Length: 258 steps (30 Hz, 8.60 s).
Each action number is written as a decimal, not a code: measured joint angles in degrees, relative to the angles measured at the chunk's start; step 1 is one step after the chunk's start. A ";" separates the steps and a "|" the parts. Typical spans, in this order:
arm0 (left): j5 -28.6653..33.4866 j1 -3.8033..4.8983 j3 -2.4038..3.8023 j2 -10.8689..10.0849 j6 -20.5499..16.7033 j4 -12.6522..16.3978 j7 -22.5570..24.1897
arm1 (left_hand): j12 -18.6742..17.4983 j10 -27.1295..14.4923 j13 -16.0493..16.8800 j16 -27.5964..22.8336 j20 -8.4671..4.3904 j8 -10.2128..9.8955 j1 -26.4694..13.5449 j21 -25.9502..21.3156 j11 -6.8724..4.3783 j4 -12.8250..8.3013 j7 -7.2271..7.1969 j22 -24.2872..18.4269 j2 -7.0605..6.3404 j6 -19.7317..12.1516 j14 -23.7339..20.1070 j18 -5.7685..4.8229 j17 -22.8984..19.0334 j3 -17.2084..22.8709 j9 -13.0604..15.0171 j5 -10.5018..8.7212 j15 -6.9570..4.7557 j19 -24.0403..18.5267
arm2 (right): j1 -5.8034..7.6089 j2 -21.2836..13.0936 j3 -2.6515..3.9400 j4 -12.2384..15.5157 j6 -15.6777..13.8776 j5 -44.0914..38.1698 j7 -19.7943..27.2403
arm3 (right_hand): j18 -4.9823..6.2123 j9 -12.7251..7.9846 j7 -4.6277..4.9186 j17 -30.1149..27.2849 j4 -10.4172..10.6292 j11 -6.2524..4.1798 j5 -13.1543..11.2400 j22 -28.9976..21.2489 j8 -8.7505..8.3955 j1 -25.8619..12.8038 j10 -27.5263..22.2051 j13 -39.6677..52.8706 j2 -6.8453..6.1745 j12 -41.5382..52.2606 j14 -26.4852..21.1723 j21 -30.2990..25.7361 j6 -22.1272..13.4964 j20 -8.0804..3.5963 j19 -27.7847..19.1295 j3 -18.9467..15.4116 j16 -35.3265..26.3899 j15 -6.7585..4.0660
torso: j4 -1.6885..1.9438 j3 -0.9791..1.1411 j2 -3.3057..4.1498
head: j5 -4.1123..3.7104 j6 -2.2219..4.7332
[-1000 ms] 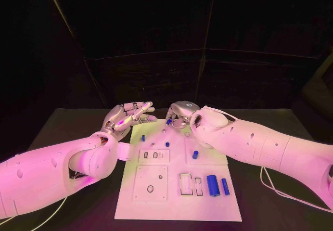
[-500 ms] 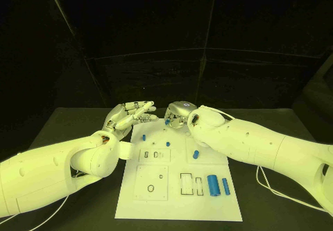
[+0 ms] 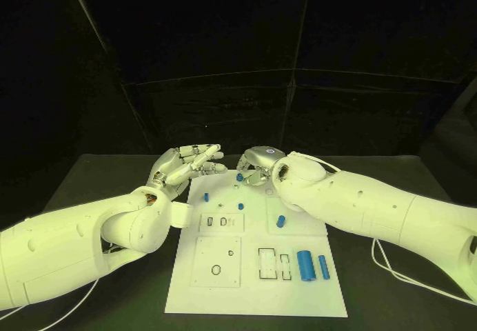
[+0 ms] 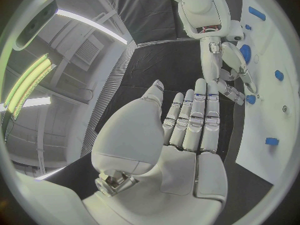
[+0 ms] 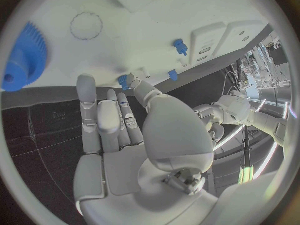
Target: Assemble the parts on the task board
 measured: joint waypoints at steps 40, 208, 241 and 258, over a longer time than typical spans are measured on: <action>0.01 0.06 -0.01 -0.53 0.81 -1.06 -0.38 | -0.05 0.00 0.00 -0.22 -0.20 0.00 0.26 -0.21 0.00 -0.56 0.00 -0.18 0.26 0.00 0.00 -0.01 0.26 0.24 -0.04 0.00 0.00 0.20 | 0.33 -16.48 2.54 11.55 7.15 13.86 -11.80 | -4.08 0.79 0.08 19.76 18.10 -1.98 6.23 30.91 6.39 6.59 23.95 70.20 -1.25 73.40 0.22 19.38 -4.48 -1.01 14.17 -20.63 17.17 -1.23 | -0.77 0.05 -0.27 | -0.35 -0.21; 0.02 0.06 -0.02 0.25 2.49 -2.53 -1.65 | -0.95 -0.42 -0.07 -0.84 0.01 -0.72 0.53 -0.66 0.42 -1.10 0.00 -0.62 0.53 0.00 0.00 -0.01 0.79 0.15 -0.07 0.00 0.00 0.40 | -0.96 -11.28 2.00 21.22 0.91 -4.06 -13.95 | -5.83 0.61 -0.62 19.73 14.13 -3.48 6.19 39.12 5.54 7.85 27.87 71.10 2.00 76.50 0.21 23.70 4.68 -1.95 17.51 -8.42 18.43 -1.86 | -0.60 -0.02 -0.19 | 0.18 -1.30; 0.02 0.06 -0.02 0.92 2.51 -2.84 -1.74 | -0.95 -0.42 -0.07 -1.13 0.01 -0.92 0.53 -0.88 0.42 -1.26 0.00 -0.73 0.53 0.00 0.00 -0.01 0.82 -0.01 -0.07 0.00 0.00 0.40 | -1.36 -3.22 0.64 13.28 1.28 -4.45 -14.02 | -5.83 0.38 -0.60 19.77 14.11 -3.48 6.38 39.10 4.90 6.55 27.86 71.10 0.71 76.49 0.43 23.70 4.71 -1.94 17.51 -7.62 18.43 -2.07 | -0.67 0.04 -0.14 | 0.45 -1.81; 0.02 0.07 -0.02 1.05 2.54 -2.94 -1.89 | -0.95 -0.42 -0.07 -1.13 0.01 -0.91 0.53 -0.88 0.42 -1.26 0.00 -0.79 0.53 0.00 0.00 -0.01 0.86 -0.01 -0.07 0.00 0.00 0.40 | -1.70 -2.80 0.33 12.35 3.25 -3.14 -14.58 | -5.83 0.04 0.00 19.76 17.62 -2.23 1.08 39.10 1.20 1.87 26.62 71.10 -1.41 75.08 0.21 23.70 0.18 -1.29 17.73 -11.65 18.43 -1.23 | -0.67 0.04 -0.18 | 0.40 -1.65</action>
